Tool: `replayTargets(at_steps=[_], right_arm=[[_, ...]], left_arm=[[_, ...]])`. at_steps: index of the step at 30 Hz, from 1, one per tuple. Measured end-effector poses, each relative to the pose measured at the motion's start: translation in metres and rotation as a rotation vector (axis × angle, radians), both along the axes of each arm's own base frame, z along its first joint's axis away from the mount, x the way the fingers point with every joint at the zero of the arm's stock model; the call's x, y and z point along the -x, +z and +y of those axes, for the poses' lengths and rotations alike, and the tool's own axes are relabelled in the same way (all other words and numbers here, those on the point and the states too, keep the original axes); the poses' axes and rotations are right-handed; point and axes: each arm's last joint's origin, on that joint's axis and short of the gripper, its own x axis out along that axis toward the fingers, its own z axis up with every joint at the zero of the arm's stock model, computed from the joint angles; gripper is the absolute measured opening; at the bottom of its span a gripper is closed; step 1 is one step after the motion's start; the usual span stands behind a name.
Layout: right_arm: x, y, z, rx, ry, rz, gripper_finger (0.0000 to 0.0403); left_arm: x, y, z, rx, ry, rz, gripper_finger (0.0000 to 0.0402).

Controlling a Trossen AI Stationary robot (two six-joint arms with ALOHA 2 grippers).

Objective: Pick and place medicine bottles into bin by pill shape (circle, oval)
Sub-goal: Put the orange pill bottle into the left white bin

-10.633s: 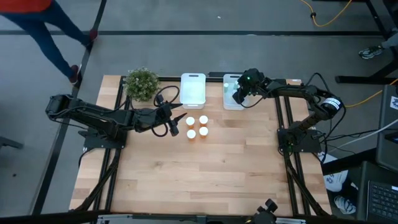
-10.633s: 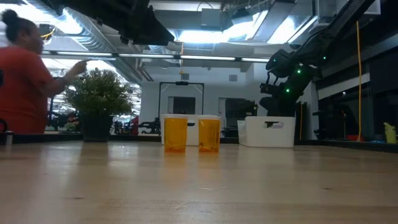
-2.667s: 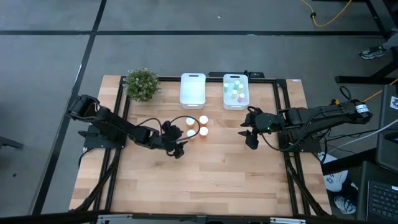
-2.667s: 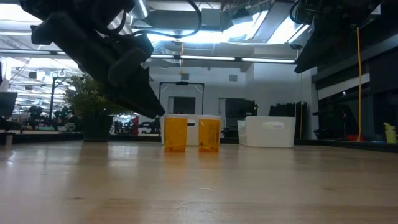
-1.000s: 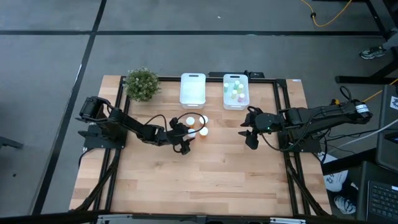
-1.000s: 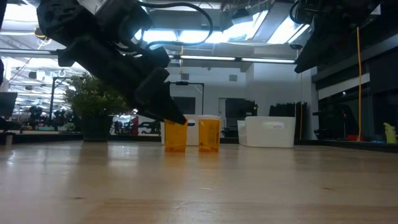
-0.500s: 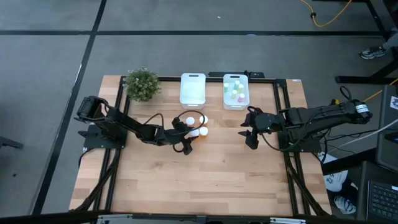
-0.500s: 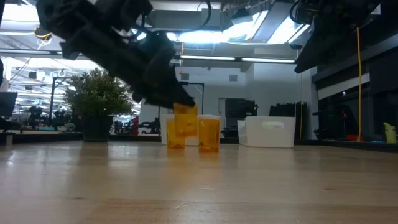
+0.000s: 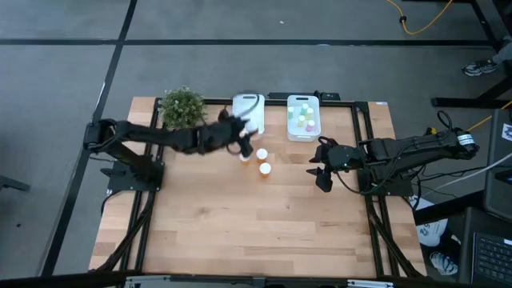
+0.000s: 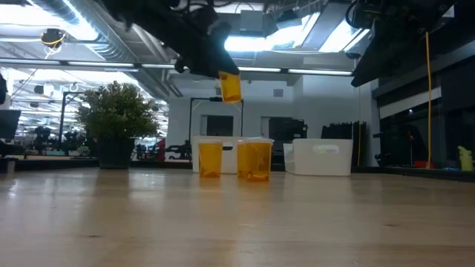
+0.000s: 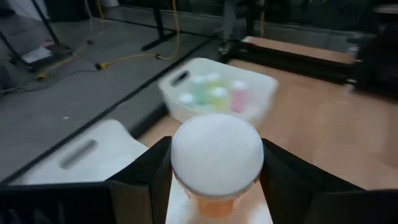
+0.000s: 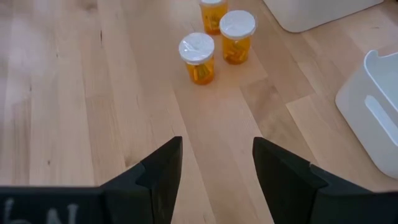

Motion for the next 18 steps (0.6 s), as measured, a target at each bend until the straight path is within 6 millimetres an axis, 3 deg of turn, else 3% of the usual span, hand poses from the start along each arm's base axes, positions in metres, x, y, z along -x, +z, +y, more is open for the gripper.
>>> replayTargets(at_steps=[8,13,18], right_arm=[[0.0,0.0,0.0,0.02,0.021,0.004,0.0197],[0.0,0.0,0.0,0.021,0.022,0.004,0.0197],[0.0,0.0,0.0,0.02,0.021,-0.002,0.0197]], left_arm=[[0.02,0.002,0.083,0.069,0.115,-0.014,0.018],[0.031,0.001,0.107,0.118,0.126,-0.033,0.018],[0.028,-0.013,0.12,0.169,0.076,-0.023,0.018]])
